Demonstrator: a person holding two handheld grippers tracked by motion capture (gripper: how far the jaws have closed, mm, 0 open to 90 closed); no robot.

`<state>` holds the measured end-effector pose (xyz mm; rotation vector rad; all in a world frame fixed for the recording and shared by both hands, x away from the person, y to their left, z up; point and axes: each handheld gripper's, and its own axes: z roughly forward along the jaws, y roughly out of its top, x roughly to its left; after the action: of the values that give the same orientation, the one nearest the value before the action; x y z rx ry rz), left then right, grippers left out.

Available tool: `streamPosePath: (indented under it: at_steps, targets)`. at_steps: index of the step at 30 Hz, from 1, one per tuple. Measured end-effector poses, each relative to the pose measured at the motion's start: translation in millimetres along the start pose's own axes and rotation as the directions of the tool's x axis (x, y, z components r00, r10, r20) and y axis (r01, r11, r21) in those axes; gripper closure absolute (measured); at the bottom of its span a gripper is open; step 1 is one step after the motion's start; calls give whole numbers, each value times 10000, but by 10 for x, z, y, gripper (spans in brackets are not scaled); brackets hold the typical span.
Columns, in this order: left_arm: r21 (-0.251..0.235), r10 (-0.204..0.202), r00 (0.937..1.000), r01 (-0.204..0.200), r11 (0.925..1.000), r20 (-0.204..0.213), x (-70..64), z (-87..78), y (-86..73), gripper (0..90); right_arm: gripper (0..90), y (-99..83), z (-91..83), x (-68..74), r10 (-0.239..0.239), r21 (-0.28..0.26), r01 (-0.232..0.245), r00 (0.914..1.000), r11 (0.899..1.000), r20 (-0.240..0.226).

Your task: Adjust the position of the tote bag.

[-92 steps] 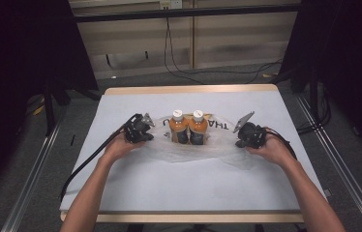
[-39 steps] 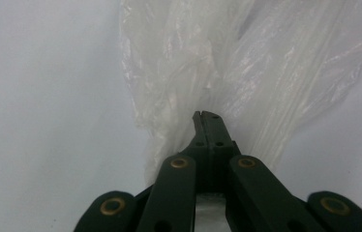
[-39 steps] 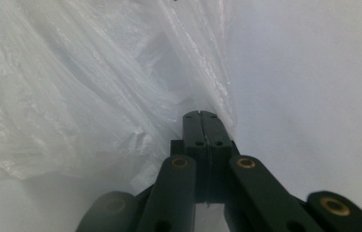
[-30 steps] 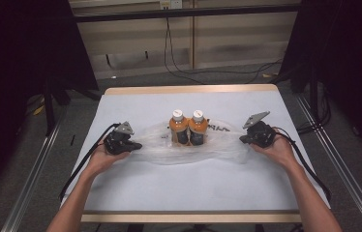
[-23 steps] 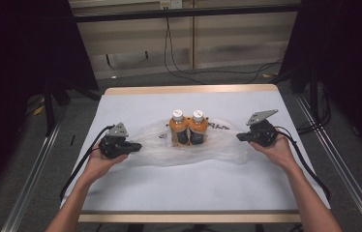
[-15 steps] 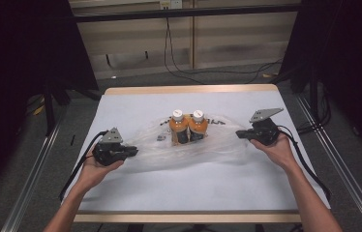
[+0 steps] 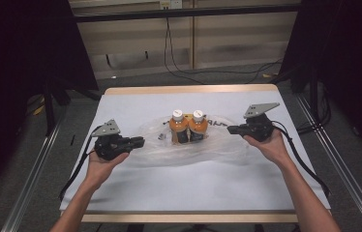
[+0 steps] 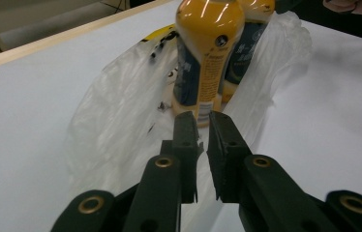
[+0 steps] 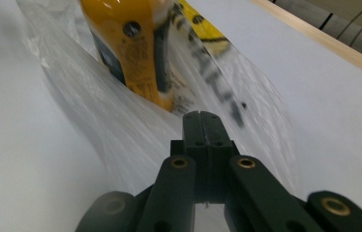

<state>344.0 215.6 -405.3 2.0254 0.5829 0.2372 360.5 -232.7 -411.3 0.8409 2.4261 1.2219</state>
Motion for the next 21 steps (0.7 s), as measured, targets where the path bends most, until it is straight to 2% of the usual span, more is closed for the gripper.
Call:
streamPosePath:
  at_steps: [3,7,9,11,13,15,16,18,19,20,21]
  targets:
    - [243,443,9982,-453,9987,405,-142,118,63,841,900,118,98,27,-139,-75,137,9997,9999,-180]
    - [292,254,9970,-276,9992,736,-147,384,144,866,900,240,277,44,-264,96,268,9990,9996,-374]
    - [321,178,9973,-201,9993,708,-126,534,190,884,900,288,354,45,-272,135,279,9986,9995,-451]
    - [254,43,9961,-65,9997,881,-131,683,234,895,900,324,435,45,-264,214,275,9984,9994,-491]
    - [414,256,9959,-292,9987,864,-161,824,271,900,900,351,528,44,-338,390,359,9980,9986,-541]
    - [510,156,9952,-206,9985,969,-171,945,282,900,900,366,618,36,-329,580,364,9976,9977,-603]
    - [626,180,9966,-231,9978,803,-192,991,287,900,900,366,661,28,-374,661,411,9977,9970,-568]
    - [836,228,9954,-306,9960,928,-199,1086,283,900,900,353,729,1,-280,721,328,9974,9969,-662]
    - [889,191,9966,-263,9957,808,-205,1124,277,900,900,347,759,-11,-257,780,309,9975,9965,-659]
    - [827,92,9950,-175,9964,989,-206,1157,262,900,900,342,786,-18,-251,866,312,9972,9958,-700]
    - [945,223,9957,-308,9950,903,-214,1179,251,900,900,341,812,-19,-267,943,327,9976,9950,-641]
